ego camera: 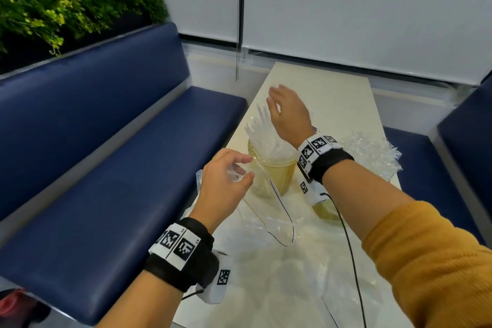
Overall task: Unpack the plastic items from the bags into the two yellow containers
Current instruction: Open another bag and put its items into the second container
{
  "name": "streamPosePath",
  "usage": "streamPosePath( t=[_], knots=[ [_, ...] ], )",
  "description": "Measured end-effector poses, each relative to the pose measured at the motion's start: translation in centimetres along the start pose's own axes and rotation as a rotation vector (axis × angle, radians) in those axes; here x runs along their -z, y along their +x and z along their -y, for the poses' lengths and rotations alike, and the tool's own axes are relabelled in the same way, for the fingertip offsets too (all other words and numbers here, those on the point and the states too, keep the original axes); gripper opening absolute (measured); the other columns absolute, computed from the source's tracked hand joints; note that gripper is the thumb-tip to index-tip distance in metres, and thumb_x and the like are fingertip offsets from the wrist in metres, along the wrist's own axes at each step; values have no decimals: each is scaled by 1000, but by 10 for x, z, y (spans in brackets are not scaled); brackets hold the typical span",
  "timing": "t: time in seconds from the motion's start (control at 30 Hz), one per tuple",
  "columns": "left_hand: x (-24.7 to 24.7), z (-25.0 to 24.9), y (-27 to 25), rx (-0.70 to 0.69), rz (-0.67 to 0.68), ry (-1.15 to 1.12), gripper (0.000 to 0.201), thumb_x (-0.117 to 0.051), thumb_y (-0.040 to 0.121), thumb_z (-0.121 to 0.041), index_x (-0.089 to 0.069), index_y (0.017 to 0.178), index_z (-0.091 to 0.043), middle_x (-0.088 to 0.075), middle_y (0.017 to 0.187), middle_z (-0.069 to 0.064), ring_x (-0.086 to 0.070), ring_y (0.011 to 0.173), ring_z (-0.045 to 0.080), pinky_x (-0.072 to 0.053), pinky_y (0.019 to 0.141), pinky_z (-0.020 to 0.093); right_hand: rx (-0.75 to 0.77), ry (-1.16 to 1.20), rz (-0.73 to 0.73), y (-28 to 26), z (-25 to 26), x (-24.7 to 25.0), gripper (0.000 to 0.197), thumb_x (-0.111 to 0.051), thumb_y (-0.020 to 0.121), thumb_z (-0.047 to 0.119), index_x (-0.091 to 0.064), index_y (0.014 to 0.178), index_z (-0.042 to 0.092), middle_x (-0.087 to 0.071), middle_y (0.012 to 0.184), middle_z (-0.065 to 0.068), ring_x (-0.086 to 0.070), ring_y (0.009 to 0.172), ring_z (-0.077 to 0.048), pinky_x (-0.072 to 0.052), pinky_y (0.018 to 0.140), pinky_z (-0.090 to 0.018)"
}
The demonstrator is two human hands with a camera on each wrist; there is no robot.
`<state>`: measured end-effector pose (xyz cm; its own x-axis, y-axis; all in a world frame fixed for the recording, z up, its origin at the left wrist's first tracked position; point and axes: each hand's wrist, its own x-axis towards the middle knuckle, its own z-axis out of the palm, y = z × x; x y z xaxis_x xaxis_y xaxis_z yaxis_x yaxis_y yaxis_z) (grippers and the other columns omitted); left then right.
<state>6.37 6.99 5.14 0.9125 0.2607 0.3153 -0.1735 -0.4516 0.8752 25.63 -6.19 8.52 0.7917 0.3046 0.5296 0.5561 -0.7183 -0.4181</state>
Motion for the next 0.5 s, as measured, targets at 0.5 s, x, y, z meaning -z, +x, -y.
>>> streamPosePath(
  t=[0.5],
  knots=[
    [1, 5, 8, -18, -22, 12, 19, -78, 85, -12, -74, 101, -19, -64, 104, -14, -69, 83, 5, -61, 82, 32, 340, -534, 476, -8, 16, -8, 47, -28, 108, 34, -70, 114, 12, -69, 115, -9, -62, 110, -28, -44, 89, -38]
  ],
)
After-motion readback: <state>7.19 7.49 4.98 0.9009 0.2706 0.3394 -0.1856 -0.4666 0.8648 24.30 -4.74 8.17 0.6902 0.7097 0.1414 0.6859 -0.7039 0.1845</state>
